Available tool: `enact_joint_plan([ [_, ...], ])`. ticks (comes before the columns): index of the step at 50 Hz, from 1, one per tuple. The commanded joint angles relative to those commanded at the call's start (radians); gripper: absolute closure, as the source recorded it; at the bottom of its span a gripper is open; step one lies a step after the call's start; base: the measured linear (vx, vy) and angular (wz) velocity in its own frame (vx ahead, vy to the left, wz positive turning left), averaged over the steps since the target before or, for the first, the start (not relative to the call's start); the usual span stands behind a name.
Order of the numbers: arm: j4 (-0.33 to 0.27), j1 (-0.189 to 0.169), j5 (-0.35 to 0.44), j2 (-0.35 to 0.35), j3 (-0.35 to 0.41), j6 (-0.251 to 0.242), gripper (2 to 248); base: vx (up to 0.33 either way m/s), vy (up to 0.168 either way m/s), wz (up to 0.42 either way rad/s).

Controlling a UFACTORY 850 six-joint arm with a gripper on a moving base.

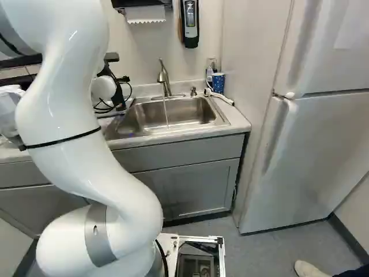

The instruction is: Rinse the cup and place it in the tray

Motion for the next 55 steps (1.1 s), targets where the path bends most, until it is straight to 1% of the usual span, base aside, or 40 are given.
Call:
enact_joint_plan([
  [23,0.0,-0.008,-0.06,0.05,0.007,0.0,3,0.0,0.0,0.0],
  [55,0.0,-0.047,-0.109,0.127,0.024,0.0,3,0.0,0.0,0.0],
])
